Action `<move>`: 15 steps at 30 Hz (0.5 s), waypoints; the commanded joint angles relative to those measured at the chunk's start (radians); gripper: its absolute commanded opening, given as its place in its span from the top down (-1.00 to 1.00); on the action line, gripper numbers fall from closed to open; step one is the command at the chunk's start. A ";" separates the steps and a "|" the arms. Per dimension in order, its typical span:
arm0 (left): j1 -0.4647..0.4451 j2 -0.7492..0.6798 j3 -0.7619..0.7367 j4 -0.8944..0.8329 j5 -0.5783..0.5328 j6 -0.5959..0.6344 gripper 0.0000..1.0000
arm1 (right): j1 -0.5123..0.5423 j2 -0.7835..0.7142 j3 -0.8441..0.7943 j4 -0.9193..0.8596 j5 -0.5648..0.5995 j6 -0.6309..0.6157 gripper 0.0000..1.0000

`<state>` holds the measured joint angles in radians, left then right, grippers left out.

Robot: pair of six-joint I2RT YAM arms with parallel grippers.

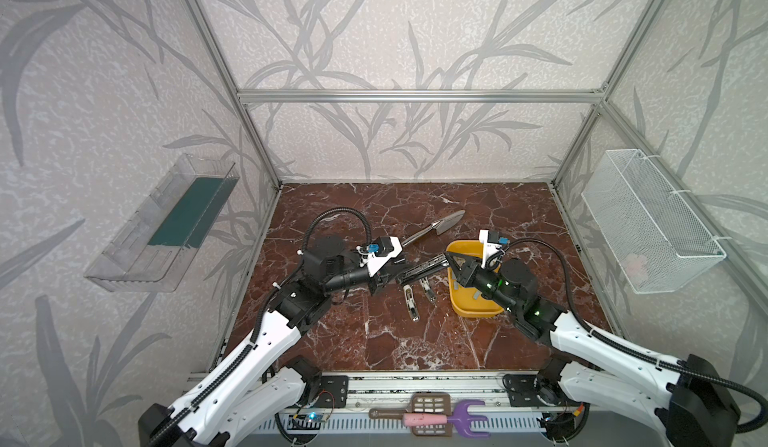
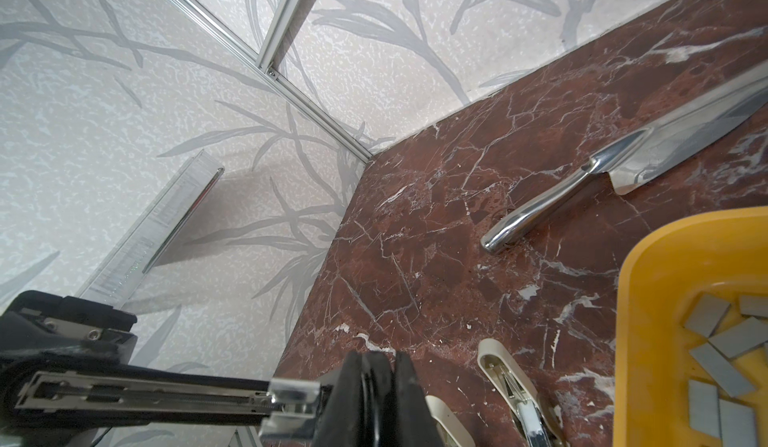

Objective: Load the staples into the stapler

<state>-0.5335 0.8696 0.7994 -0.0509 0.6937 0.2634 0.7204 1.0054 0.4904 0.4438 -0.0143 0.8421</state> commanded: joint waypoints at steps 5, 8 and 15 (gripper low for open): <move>0.036 -0.076 0.035 0.277 0.101 -0.096 1.00 | -0.028 0.027 -0.044 -0.175 0.066 -0.107 0.53; 0.051 -0.095 0.009 0.336 0.111 -0.127 1.00 | -0.028 0.009 -0.047 -0.189 0.088 -0.108 0.22; 0.062 -0.095 0.025 0.306 0.122 -0.112 1.00 | -0.029 0.002 -0.035 -0.194 0.086 -0.140 0.07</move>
<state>-0.4767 0.7799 0.7963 0.1608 0.7883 0.1596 0.6937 1.0180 0.4458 0.2680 0.0475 0.7425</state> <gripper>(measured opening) 0.279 0.465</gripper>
